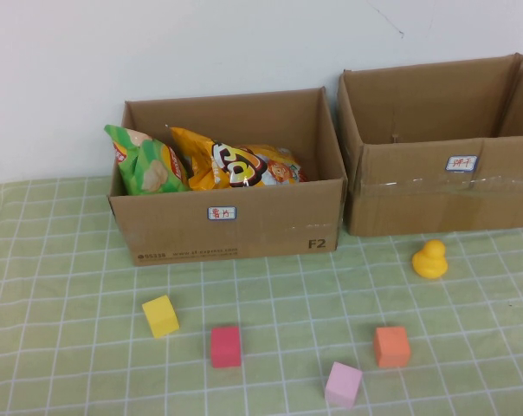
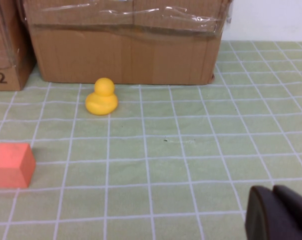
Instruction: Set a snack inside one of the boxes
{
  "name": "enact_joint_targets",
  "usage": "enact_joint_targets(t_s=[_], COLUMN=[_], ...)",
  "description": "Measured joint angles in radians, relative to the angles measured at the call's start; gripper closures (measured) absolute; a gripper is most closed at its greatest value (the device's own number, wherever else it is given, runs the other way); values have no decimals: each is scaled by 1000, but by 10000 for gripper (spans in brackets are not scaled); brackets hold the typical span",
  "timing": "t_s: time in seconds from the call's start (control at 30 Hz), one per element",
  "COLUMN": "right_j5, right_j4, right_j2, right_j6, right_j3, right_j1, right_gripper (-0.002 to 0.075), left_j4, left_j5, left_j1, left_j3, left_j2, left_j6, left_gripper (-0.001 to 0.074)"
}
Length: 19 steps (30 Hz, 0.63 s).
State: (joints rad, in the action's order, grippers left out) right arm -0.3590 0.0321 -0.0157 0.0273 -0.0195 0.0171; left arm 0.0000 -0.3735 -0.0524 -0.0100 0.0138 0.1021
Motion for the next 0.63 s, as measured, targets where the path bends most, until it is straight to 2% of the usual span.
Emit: enact_joint_targets(t_s=[0.63], right_j5=[-2], right_j4=[11], right_j2=[0], right_j6=[0], right_j3=[0], right_j1=[0], right_gripper=[728], left_j4=[0], left_j5=[0], left_j1=[0], left_j3=[0], left_j2=[0], left_j6=[0], left_gripper=[736])
